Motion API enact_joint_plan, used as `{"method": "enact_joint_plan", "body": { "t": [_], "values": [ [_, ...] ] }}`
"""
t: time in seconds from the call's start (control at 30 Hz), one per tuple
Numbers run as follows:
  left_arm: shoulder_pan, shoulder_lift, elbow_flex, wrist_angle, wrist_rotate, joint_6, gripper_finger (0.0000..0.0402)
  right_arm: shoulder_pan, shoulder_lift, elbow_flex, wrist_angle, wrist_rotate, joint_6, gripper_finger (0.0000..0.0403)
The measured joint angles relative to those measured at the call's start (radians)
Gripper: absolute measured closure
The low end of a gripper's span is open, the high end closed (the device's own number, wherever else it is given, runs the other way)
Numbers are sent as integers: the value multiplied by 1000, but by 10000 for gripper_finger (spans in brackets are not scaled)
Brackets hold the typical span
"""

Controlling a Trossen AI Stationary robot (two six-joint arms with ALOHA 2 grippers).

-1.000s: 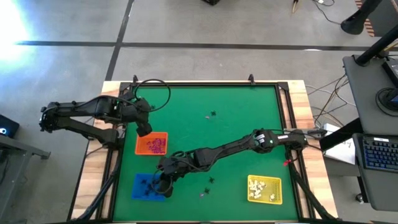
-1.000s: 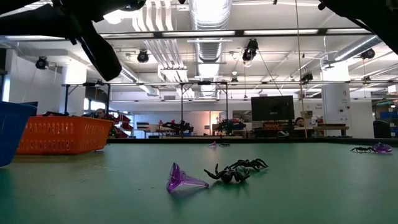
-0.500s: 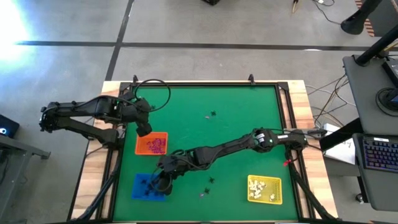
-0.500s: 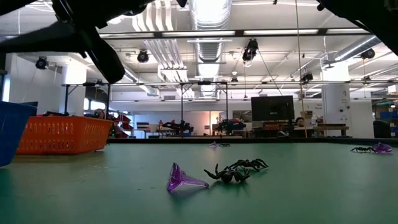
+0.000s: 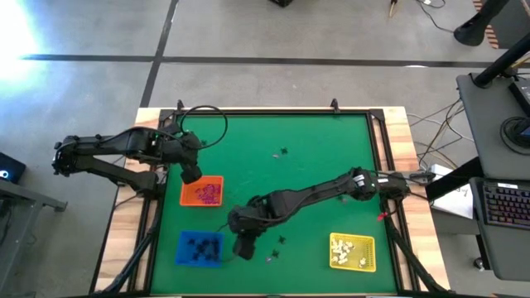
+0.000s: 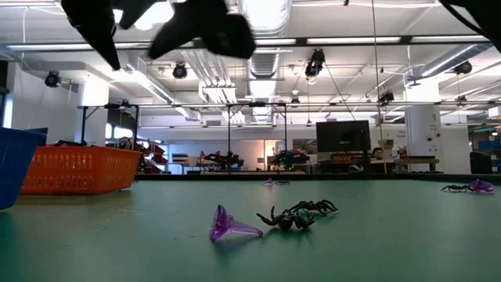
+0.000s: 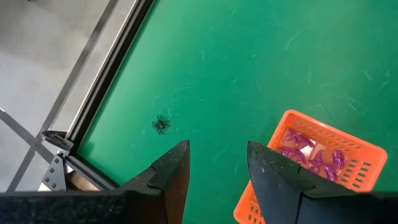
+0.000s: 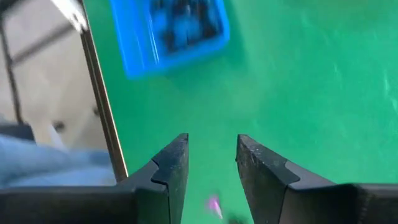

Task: Sort Halloween decoration
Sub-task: Put the black spider toy into the blue bin

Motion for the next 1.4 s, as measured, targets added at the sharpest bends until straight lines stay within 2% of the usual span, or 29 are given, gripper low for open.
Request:
{"method": "enact_joint_plan", "body": {
  "t": [0.23,0.37,0.73,0.93,1.27,1.4],
  "values": [
    [0,0,0,1,0,0,259,51,-18,-7,-317,53,-36,282],
    [0,0,0,1,0,1,259,78,9,-27,-367,63,-48,276],
    [0,2,-5,6,39,1,259,82,31,-166,-326,41,10,249],
    [0,2,-5,6,51,0,259,82,31,-270,-220,7,3,241],
    [0,2,-5,16,51,0,259,78,23,-378,-152,12,-2,242],
    [0,2,-5,21,51,0,259,71,22,-406,-123,-12,-1,264]
  ]
}}
